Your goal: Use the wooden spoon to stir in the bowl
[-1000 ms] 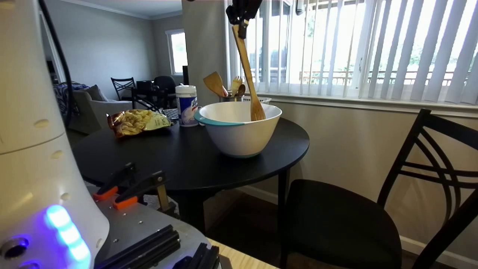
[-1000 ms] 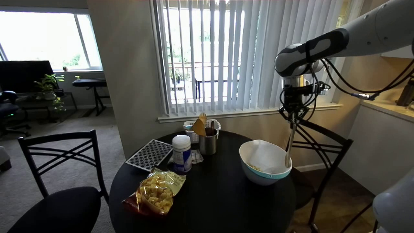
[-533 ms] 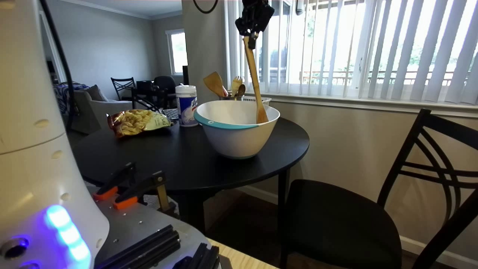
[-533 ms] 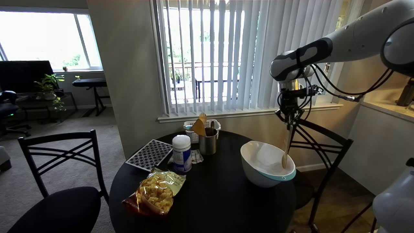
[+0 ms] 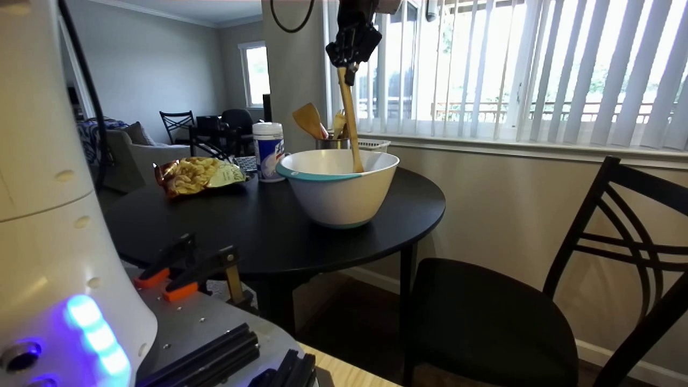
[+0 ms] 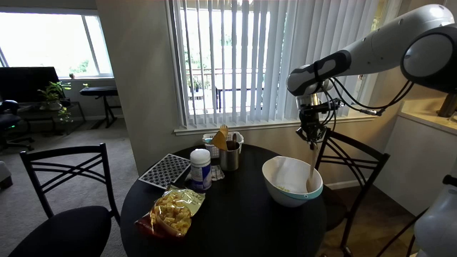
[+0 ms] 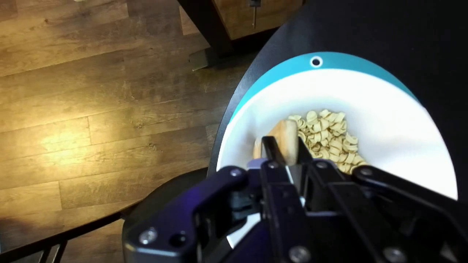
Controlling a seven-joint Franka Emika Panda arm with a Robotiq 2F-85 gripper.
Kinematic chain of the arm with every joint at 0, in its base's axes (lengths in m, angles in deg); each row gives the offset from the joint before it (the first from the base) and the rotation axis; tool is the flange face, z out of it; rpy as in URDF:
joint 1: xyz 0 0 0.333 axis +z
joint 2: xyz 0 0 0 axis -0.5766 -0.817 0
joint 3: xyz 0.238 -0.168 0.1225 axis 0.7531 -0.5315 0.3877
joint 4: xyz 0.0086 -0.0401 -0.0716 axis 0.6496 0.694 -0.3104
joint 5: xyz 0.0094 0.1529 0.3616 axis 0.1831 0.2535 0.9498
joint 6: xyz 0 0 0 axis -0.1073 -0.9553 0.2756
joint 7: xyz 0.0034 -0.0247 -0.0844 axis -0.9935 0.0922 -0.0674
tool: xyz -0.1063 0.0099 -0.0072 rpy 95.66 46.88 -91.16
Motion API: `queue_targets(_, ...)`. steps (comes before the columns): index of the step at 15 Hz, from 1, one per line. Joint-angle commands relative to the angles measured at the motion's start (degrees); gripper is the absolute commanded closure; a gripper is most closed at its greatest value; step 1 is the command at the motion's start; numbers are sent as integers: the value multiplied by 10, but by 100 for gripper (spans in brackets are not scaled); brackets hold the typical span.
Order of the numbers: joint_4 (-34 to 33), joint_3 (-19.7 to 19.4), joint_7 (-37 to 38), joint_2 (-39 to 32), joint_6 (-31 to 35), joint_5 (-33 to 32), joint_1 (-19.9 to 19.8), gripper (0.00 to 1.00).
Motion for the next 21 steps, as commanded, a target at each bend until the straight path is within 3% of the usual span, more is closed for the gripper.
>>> queue_targets(1,-20,5,-24,-21,-56,-22,22,97)
queue_targets(12,-60,26,-111,-84,-127,-18,51,97)
queue_targets(21,-153,51,-163,-152,-163,-8,72,97)
